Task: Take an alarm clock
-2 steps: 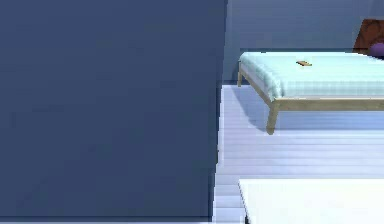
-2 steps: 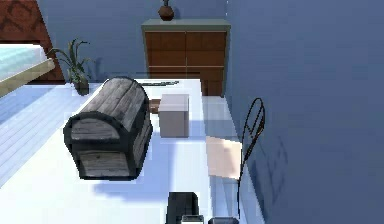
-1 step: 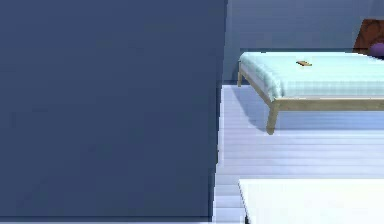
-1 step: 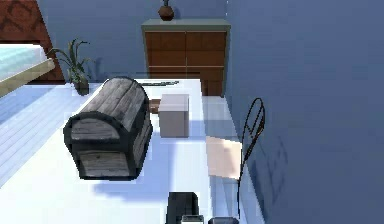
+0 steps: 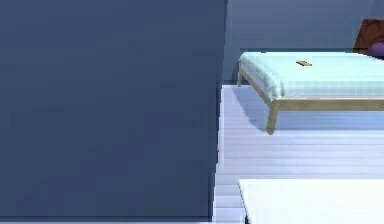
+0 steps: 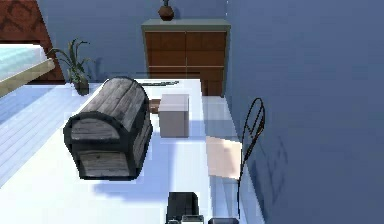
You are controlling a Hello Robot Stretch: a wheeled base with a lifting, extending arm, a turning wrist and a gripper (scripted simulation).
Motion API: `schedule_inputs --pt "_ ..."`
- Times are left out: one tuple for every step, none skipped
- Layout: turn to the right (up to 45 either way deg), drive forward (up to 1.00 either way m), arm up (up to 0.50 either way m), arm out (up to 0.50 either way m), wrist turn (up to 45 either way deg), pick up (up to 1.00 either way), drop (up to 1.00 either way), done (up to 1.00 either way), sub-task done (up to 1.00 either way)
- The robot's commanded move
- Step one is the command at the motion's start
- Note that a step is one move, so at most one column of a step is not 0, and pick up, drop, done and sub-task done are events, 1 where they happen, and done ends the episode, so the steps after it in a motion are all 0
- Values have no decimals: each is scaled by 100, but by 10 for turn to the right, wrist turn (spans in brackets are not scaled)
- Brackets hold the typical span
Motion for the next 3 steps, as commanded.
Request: schedule_inputs --pt "0 0 0 0 450 0 0 0 0" --pt "0 0 0 0 360 0 0 0 0" --pt "0 0 -30 0 0 0 0 0 0"
